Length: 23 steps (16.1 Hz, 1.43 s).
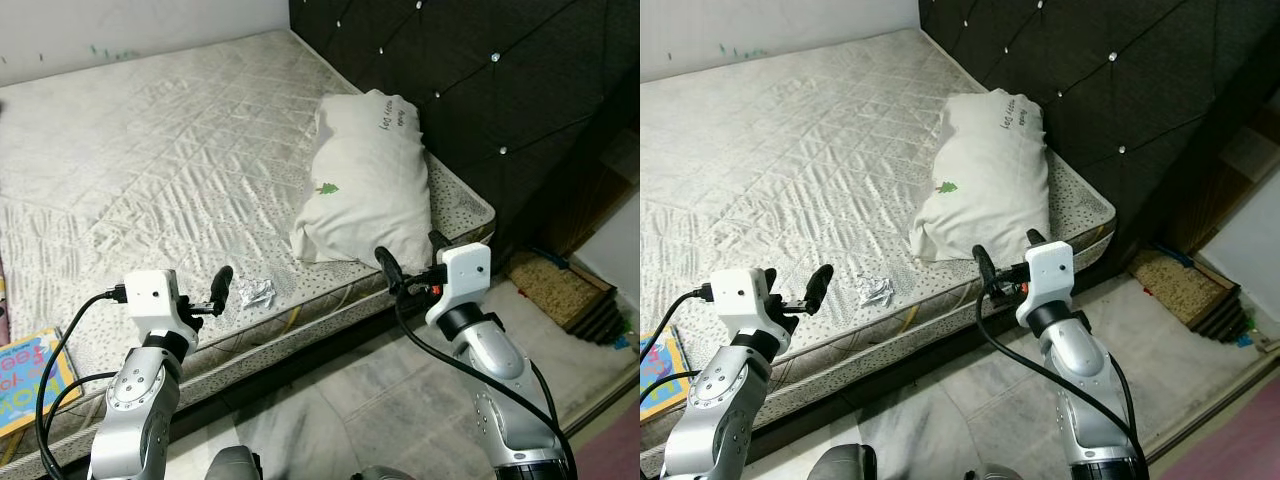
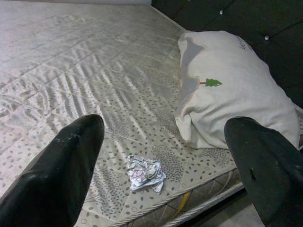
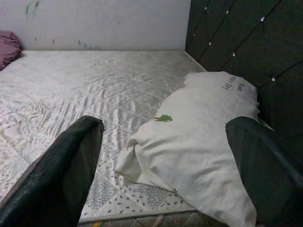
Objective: Clean up the room
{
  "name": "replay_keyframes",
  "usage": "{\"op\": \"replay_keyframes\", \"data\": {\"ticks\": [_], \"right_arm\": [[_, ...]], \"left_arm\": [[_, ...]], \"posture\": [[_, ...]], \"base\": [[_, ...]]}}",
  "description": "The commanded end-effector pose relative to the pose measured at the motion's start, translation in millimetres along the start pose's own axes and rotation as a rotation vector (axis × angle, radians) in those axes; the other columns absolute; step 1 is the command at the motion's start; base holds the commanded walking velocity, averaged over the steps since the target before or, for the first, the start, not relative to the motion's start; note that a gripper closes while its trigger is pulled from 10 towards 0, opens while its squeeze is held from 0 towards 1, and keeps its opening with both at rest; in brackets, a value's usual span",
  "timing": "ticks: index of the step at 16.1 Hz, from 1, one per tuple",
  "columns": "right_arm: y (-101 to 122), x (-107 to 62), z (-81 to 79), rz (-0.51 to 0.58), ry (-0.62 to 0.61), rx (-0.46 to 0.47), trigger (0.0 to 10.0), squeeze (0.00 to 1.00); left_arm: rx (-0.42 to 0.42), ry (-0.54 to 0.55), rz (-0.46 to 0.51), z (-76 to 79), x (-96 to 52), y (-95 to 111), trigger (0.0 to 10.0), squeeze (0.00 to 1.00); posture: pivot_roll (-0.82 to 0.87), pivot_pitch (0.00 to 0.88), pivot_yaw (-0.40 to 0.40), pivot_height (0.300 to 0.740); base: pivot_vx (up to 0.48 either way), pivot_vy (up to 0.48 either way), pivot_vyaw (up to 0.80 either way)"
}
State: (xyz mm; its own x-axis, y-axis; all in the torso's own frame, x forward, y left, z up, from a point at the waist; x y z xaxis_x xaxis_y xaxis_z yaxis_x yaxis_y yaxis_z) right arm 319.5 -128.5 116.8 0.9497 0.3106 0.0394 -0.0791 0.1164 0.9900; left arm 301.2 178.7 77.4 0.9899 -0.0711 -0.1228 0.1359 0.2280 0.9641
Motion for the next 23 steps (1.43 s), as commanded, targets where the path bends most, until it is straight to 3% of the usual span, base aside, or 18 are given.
{"op": "replay_keyframes", "data": {"ticks": [1, 14, 18, 23], "right_arm": [[-0.6, -0.1, 0.2, 0.0, -0.003, -0.008, 10.0, 0.0], [-2.2, 1.4, -0.8, -0.002, 0.004, -0.028, 10.0, 0.0], [-6.8, 0.1, -6.6, -0.009, 0.021, -0.03, 10.0, 0.0], [-6.7, 2.3, -5.5, -0.007, 0.019, -0.029, 10.0, 0.0]], "left_arm": [[0.006, -0.003, 0.012, -0.3, -1.4, 2.9, 10.0, 0.0], [0.003, -0.008, 0.017, 1.7, 0.4, 3.6, 10.0, 0.0], [-0.012, 0.057, 0.015, -5.3, -1.0, 0.0, 10.0, 0.0], [-0.001, 0.053, 0.008, -4.9, 0.6, -0.4, 10.0, 0.0]], "posture": [[0.03, 0.091, -0.057, 0.74], [0.03, 0.103, -0.058, 0.74], [0.04, 0.095, -0.061, 0.74], [0.04, 0.088, -0.062, 0.74]], "base": [[0.281, 0.0, 0.0], [0.335, 0.0, 0.0], [0.0, 0.0, 0.8], [0.0, 0.0, 0.8]]}}
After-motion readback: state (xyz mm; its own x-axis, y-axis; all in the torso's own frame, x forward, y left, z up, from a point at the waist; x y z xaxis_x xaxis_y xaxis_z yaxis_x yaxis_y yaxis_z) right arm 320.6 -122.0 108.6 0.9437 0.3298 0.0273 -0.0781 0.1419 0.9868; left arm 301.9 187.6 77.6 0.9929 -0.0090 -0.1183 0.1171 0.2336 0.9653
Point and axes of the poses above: a point about 5 cm out from each wrist's last joint towards the gripper, its own x axis pointing out of the wrist towards the gripper, its own y axis along the axis of the wrist's last joint, z = x × y, the point moved 6 cm from there along x, pointing out of the wrist towards the gripper, and after that the axes turned 5 degrees about -x, right-handed, at the moved point
